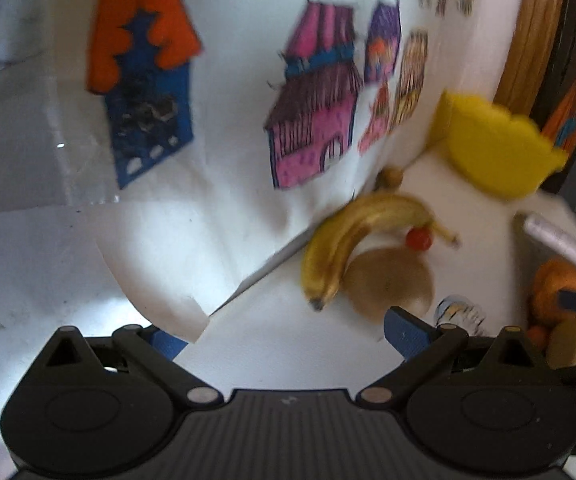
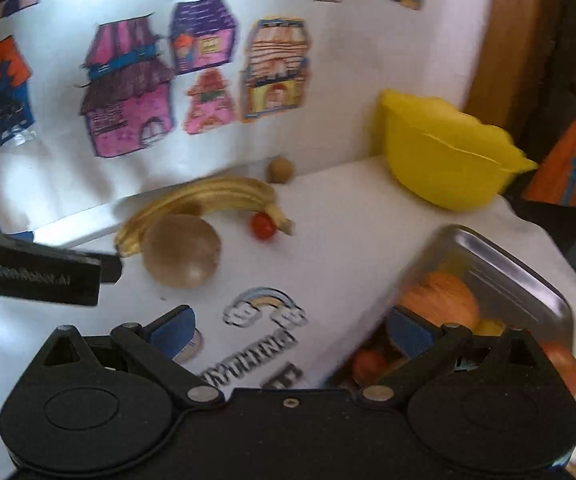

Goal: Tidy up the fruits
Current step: 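Withdraw both tools from the tray toward the remaining banana and kiwi, then grasp the brown kiwi by the wall with the right tool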

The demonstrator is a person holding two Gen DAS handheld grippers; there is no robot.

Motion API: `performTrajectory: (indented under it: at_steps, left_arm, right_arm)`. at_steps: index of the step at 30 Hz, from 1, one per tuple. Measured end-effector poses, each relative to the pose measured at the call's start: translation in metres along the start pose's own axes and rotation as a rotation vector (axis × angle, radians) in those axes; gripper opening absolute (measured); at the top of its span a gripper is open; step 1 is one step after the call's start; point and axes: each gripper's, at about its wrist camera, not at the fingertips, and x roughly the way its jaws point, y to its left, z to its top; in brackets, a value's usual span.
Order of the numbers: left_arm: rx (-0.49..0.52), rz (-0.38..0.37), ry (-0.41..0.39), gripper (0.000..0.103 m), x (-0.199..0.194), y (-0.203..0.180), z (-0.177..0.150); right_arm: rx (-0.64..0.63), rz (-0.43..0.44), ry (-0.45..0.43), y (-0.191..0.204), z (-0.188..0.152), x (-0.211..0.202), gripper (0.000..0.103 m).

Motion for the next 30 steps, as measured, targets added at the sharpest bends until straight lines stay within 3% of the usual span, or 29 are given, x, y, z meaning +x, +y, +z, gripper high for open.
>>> performTrajectory:
  at_steps: [4, 9, 22, 30]
  left_arm:
    - [0.009, -0.059, -0.027, 0.102, -0.004, 0.005, -0.005]
    - [0.061, -0.082, -0.039, 0.102, -0.009, 0.010, -0.012]
    - [0.011, -0.013, -0.031, 0.102, -0.010, 0.024, -0.016]
    - [-0.002, 0.002, -0.038, 0.102, -0.011, 0.026, -0.016]
  right_arm:
    - [-0.054, 0.101, 0.033, 0.008, 0.006, 0.015, 0.095]
    - [-0.136, 0.173, 0.046, 0.019, 0.009, 0.033, 0.087]
    - [-0.224, 0.260, -0.004, 0.035, 0.023, 0.067, 0.086]
    - [-0.236, 0.294, -0.044, 0.039, 0.023, 0.074, 0.065]
